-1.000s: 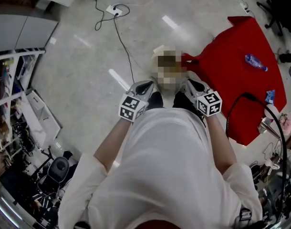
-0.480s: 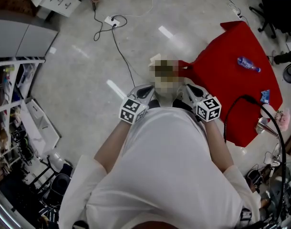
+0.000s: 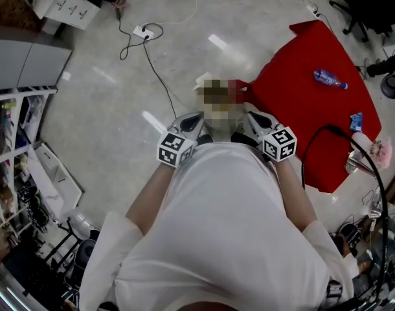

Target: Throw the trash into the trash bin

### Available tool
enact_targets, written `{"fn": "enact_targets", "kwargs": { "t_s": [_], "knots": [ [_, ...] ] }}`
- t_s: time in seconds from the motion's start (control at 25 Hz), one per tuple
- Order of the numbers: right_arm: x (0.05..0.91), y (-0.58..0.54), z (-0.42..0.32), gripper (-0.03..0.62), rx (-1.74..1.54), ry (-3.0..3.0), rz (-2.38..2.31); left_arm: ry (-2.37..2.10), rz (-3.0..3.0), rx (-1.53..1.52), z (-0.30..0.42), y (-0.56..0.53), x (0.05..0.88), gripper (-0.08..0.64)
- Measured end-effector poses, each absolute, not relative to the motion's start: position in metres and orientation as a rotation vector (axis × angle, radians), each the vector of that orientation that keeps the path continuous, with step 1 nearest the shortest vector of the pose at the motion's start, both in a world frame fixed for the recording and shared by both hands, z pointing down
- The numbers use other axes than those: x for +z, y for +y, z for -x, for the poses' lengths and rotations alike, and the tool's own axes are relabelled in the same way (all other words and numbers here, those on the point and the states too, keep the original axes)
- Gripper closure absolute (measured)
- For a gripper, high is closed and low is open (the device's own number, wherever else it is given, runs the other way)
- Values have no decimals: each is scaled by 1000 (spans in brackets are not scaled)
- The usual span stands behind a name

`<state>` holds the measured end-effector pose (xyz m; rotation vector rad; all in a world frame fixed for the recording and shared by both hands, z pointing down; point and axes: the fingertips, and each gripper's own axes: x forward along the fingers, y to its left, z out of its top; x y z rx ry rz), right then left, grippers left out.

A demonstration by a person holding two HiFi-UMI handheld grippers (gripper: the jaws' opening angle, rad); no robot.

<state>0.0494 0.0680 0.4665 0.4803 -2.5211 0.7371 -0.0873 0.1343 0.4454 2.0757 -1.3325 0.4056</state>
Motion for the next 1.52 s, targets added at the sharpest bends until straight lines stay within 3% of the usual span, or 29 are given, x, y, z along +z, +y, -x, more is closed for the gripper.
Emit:
{"fn": "enact_targets", "kwargs": {
  "t_s": [0.68, 1.52],
  "knots": [
    [466, -8, -144, 567, 667, -2466, -661, -1333, -2072, 410, 42, 98, 439, 555],
    [501, -162, -316, 478, 368, -2215, -710, -1421, -1944, 430, 18, 71, 457, 555]
  ]
}}
